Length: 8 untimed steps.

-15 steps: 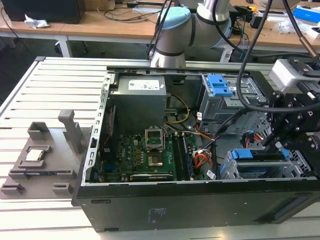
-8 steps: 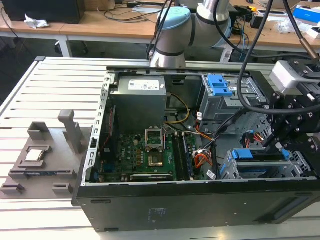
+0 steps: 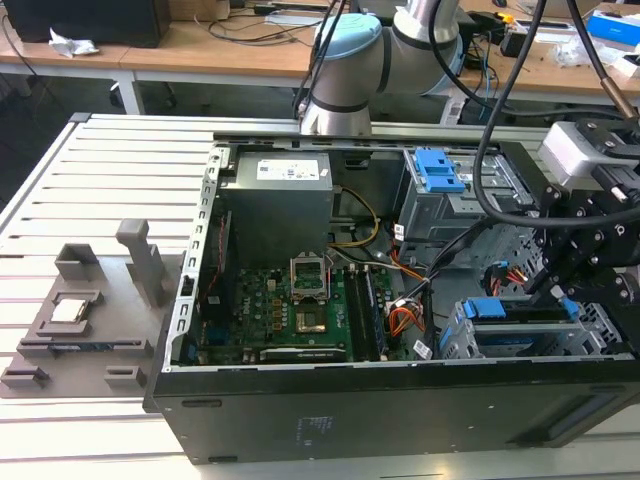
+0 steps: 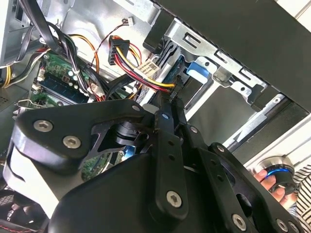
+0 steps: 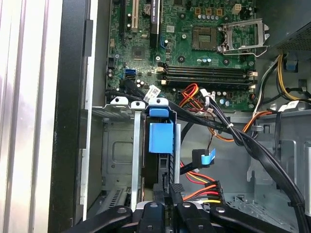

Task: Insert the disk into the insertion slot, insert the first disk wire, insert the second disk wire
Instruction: 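Insert the first disk wire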

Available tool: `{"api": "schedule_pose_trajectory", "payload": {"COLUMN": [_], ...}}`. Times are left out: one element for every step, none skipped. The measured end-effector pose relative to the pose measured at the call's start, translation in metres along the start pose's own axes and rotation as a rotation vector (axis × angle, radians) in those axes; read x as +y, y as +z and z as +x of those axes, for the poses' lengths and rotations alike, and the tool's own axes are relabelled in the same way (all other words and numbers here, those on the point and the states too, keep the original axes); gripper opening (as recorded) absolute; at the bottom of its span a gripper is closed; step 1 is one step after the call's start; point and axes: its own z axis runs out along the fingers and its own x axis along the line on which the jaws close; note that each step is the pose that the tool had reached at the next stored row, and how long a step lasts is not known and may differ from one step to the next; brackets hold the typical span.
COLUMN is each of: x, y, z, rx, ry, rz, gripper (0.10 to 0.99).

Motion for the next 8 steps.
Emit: {"api": "schedule_pose_trajectory", "payload": {"x": [0.0001, 0.0001, 0.0002, 0.0002, 0.0002, 0.0002, 0.0002, 0.0003], "y": [-0.0006, -0.0016, -0.003, -0.0032, -0.0032, -0.0033, -0.0033, -0.0033], "z": [0.0, 0.0, 0.0, -0.0001, -0.0001, -0.0001, -0.0001, -0.0001], "rx": [-0.0004, -0.0005, -0.0002, -0.0013, -0.0022, -0.0037, -0.0046, -0.0048], "ry": [0.0, 0.002, 0.008, 0.018, 0.031, 0.051, 0.062, 0.065], "rz": [0.0, 0.0, 0.0, 0.0, 0.001, 0.001, 0.001, 0.001], "gripper": [0.165, 0.165, 0.165, 0.165, 0.165, 0.165, 0.165, 0.165]}}
